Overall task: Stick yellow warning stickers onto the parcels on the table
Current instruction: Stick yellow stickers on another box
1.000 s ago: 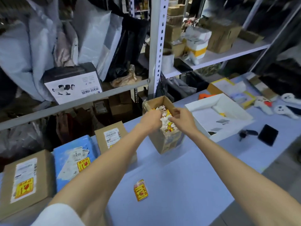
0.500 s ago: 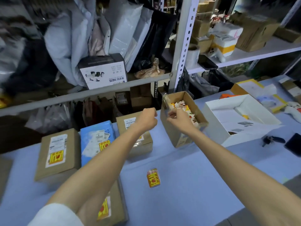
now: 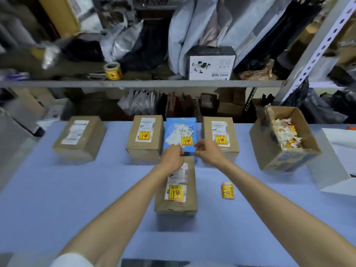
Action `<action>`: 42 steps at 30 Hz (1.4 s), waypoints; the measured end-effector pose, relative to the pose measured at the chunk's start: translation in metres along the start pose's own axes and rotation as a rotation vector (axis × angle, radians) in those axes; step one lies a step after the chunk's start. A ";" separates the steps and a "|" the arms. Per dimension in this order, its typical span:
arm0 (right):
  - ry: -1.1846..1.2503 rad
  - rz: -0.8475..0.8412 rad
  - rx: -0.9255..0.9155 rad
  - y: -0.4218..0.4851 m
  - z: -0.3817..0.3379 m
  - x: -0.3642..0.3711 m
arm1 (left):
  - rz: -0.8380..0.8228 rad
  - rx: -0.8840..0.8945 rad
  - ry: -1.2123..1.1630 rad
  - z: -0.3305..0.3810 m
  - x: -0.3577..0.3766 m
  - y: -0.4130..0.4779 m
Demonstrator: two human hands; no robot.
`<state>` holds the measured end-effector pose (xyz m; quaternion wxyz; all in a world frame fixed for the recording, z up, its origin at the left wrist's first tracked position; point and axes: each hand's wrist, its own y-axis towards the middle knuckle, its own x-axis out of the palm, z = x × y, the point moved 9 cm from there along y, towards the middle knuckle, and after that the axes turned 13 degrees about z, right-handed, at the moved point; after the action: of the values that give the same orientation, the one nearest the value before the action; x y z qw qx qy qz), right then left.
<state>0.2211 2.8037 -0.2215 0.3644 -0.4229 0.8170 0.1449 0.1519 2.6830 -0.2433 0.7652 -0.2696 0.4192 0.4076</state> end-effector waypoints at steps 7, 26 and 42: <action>0.025 -0.053 0.129 -0.046 0.019 0.056 | -0.002 -0.246 -0.085 -0.077 0.015 -0.056; 0.444 -0.102 0.219 -0.119 -0.002 0.142 | 0.139 -0.554 -0.611 -0.192 0.007 -0.126; 0.402 -0.293 0.001 -0.109 -0.131 0.245 | 0.359 -0.763 -0.575 -0.321 -0.097 -0.146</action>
<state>0.1539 2.5235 -0.2984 0.2120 -0.5571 0.8029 0.0033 0.1103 2.3262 -0.3111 0.6146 -0.3302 0.0528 0.7145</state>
